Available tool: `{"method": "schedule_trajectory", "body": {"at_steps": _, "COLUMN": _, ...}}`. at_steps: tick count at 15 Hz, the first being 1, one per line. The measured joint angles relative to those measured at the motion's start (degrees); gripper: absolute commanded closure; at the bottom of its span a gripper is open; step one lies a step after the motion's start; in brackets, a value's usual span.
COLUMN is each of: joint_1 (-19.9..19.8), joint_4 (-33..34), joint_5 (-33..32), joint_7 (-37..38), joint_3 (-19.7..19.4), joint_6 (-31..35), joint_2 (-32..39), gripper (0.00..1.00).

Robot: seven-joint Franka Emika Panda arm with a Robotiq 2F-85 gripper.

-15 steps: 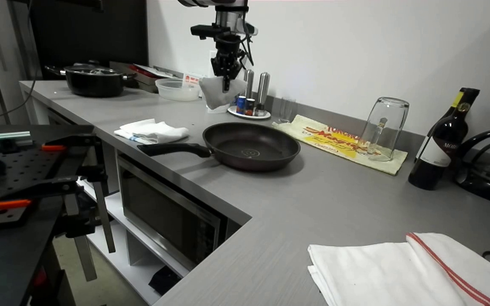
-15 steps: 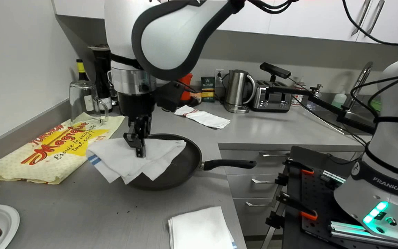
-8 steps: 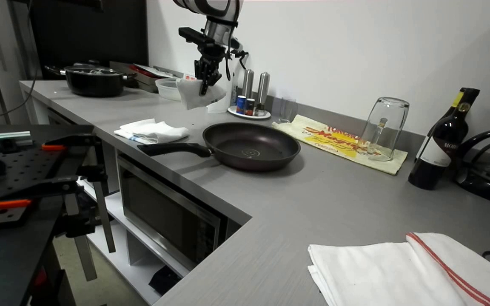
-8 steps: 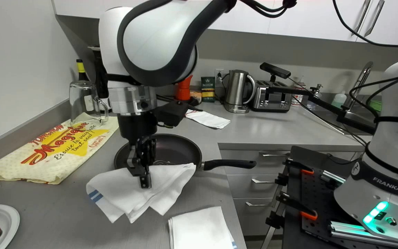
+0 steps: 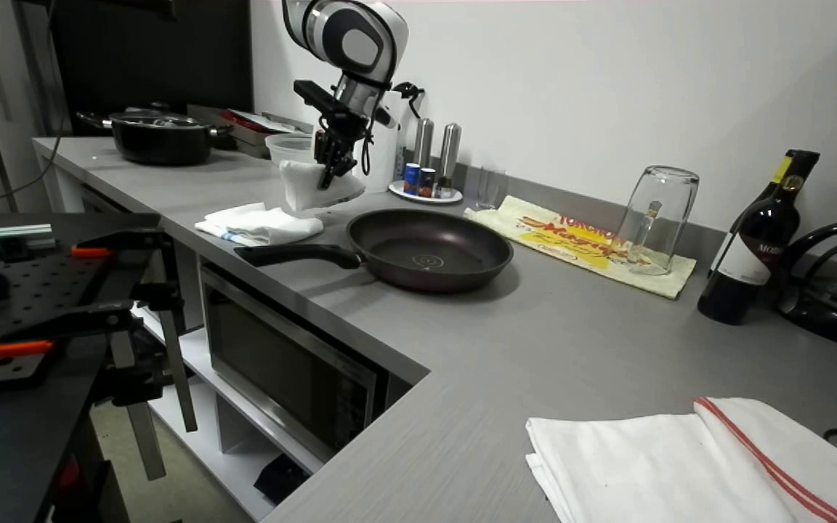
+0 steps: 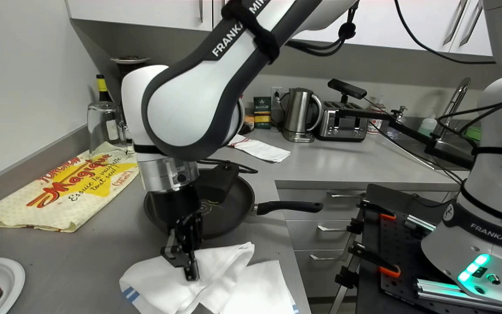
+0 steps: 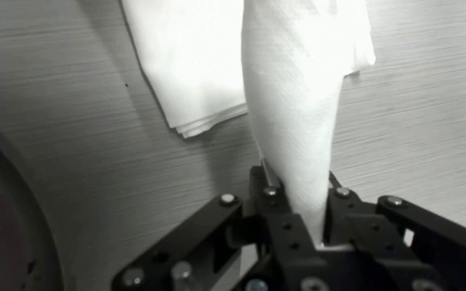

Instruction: Pick up the towel from the table, wipe the pan with it and put the towel back on the countertop.

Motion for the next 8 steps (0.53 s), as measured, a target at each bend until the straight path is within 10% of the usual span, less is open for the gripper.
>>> {"method": "schedule_trajectory", "body": {"at_steps": 3, "joint_1": 0.9, "joint_4": 1.9, "joint_5": 0.1, "joint_7": 0.0, "joint_3": 0.7, "joint_6": 0.1, "joint_2": 2.5, "gripper": 0.95}}
{"method": "schedule_trajectory", "body": {"at_steps": 4, "joint_1": 1.1, "joint_4": 2.7, "joint_5": 0.1, "joint_7": 0.1, "joint_3": 0.9, "joint_6": 0.1, "joint_2": 3.2, "gripper": 0.56}}
{"method": "schedule_trajectory", "body": {"at_steps": 8, "joint_1": 1.9, "joint_4": 4.4, "joint_5": 0.1, "joint_7": 0.2, "joint_3": 1.0, "joint_6": 0.1, "joint_2": 4.6, "gripper": 0.33}}
